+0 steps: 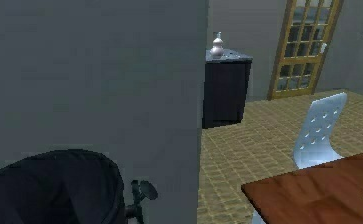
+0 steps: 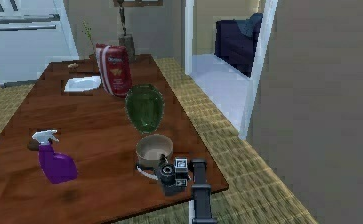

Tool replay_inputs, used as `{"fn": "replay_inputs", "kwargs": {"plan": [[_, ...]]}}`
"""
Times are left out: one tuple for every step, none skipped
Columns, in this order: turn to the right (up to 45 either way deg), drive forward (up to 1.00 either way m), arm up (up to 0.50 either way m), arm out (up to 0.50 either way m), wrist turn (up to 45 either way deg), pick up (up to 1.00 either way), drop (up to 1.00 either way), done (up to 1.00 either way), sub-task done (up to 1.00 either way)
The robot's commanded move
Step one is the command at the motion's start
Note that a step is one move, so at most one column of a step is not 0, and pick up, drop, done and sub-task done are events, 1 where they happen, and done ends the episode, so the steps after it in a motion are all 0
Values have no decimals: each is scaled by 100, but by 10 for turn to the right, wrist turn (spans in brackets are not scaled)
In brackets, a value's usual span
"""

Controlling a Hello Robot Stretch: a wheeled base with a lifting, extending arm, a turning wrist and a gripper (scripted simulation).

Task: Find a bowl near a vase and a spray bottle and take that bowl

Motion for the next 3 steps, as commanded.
{"fn": "replay_inputs", "kwargs": {"plan": [[0,0,0,0,0,100,0,0,0],[0,0,10,0,0,0,0,0,0],[0,0,0,0,0,0,0,100,0]]}}
